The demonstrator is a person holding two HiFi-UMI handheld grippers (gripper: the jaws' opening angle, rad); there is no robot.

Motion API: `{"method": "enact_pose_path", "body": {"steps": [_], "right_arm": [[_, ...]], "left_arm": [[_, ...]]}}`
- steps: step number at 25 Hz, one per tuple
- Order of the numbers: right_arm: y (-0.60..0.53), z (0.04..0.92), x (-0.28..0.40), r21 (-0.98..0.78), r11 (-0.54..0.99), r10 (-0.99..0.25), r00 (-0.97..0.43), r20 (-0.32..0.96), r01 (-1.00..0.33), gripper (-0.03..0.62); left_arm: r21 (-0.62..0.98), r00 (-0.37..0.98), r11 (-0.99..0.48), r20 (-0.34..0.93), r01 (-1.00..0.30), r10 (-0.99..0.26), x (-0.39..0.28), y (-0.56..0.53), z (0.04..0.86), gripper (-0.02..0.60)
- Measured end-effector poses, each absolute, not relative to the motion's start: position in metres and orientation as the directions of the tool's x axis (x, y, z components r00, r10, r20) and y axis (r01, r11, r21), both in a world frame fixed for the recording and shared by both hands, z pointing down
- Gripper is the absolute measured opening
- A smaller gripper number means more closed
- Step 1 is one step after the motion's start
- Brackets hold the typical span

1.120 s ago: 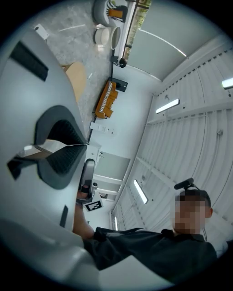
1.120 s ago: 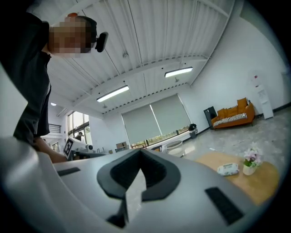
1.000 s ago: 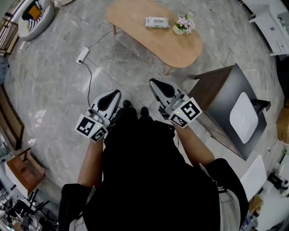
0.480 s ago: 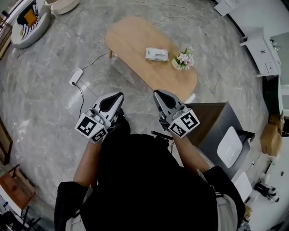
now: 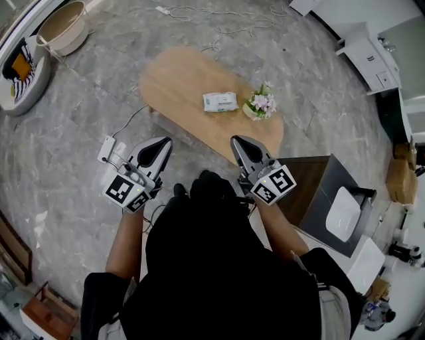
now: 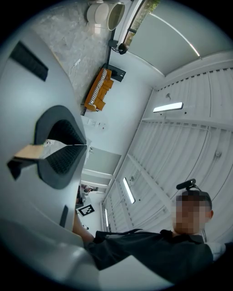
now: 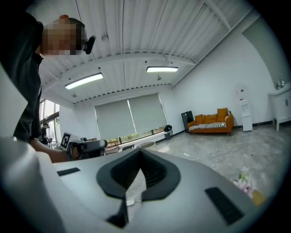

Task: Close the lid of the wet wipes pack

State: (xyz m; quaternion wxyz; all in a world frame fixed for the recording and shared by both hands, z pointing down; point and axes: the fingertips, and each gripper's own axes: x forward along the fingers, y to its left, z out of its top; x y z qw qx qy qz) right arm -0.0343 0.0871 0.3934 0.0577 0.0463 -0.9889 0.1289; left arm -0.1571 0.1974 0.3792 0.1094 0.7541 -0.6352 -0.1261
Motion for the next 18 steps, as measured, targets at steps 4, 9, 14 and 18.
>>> {"method": "enact_pose_path", "body": {"steps": [4, 9, 14, 18], "right_arm": [[0.044, 0.403, -0.047, -0.254, 0.955, -0.128, -0.984, 0.121, -0.155, 0.011], [-0.024, 0.422, -0.067, -0.284, 0.934, -0.191, -0.974, 0.119, -0.218, 0.011], [-0.099, 0.436, -0.073, -0.311, 0.911, -0.240, -0.961, 0.135, -0.271, 0.011], [-0.152, 0.454, -0.080, -0.321, 0.899, -0.257, -0.952, 0.166, -0.299, 0.011]], "left_arm": [[0.310, 0.207, -0.206, -0.033, -0.928, -0.978, -0.174, 0.158, 0.384, 0.017], [0.315, 0.256, -0.238, 0.018, -0.919, -0.966, -0.197, 0.096, 0.397, 0.017], [0.301, 0.338, -0.296, 0.098, -0.907, -0.936, -0.201, 0.020, 0.406, 0.017], [0.291, 0.376, -0.324, 0.145, -0.900, -0.915, -0.208, -0.039, 0.417, 0.017]]}}
